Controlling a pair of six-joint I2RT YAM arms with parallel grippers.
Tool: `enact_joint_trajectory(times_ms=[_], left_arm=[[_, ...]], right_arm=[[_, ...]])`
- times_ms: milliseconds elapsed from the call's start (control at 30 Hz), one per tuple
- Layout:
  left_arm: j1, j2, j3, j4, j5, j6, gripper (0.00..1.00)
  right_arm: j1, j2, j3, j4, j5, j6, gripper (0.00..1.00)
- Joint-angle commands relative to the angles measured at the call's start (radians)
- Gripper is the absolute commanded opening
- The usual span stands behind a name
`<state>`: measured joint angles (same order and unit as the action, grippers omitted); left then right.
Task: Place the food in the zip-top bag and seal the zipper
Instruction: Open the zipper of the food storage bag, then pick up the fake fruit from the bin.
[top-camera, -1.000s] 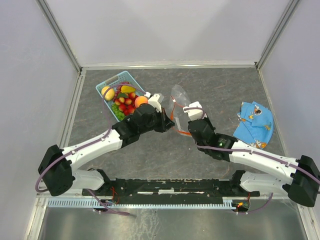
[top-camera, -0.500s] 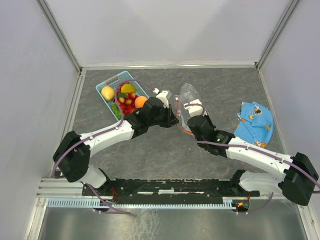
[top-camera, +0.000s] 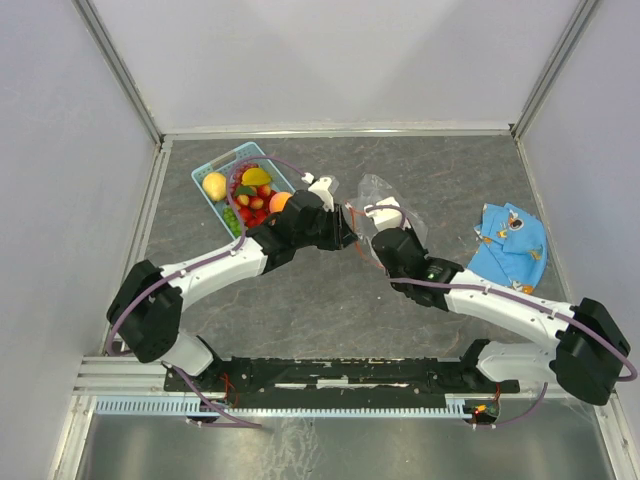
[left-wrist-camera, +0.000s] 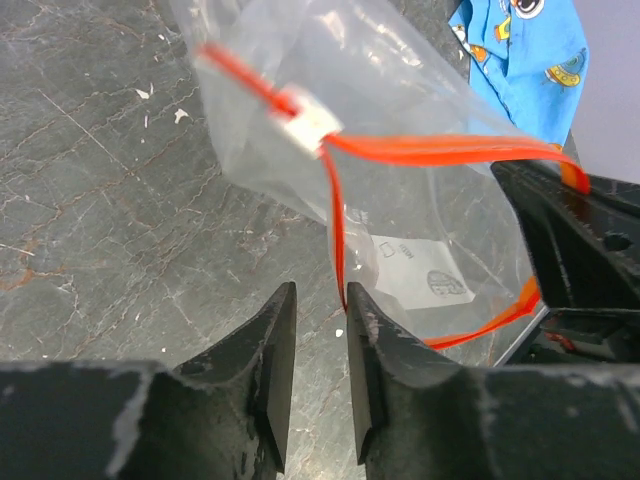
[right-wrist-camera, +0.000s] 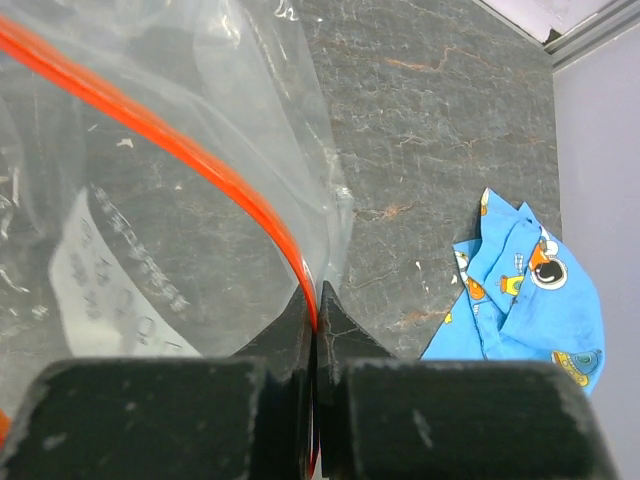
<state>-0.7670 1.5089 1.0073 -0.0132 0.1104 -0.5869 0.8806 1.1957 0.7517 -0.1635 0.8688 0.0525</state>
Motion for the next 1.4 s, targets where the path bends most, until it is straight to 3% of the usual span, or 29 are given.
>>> enact_joint_trajectory(times_ms=[0,333,633,800,1067,1367], left_arm=[[0.009,-0.062,0.004,0.043,-0.046,0.032,0.37],[0.1,-0.195,-0.033,-0.084,-0.166,0.03,0.66],[0.263,-0.21,0.026,-0.28,-0.253,0.06,0.84],[0.329,-0.143,0.078,-0.321,-0.267,0.061,0.86],[0.36,0.004,0.208,-0.379,-0.404,-0.038,0.95],[0.364,0.189,0.307,-0.35,-0.443,-0.101,0.96]], right_arm=[[-0.007,0.039,0.063,0.045,0.026,-0.019,0.02],[-0.007,0.141,0.129,0.07,0.085,-0.034,0.01],[-0.015,0.202,0.133,0.117,0.088,-0.02,0.02],[-0.017,0.207,0.101,0.14,0.12,-0.007,0.02],[-0.023,0.173,0.042,0.185,0.159,-0.01,0.02],[-0.028,0.133,0.009,0.219,0.147,-0.009,0.02]])
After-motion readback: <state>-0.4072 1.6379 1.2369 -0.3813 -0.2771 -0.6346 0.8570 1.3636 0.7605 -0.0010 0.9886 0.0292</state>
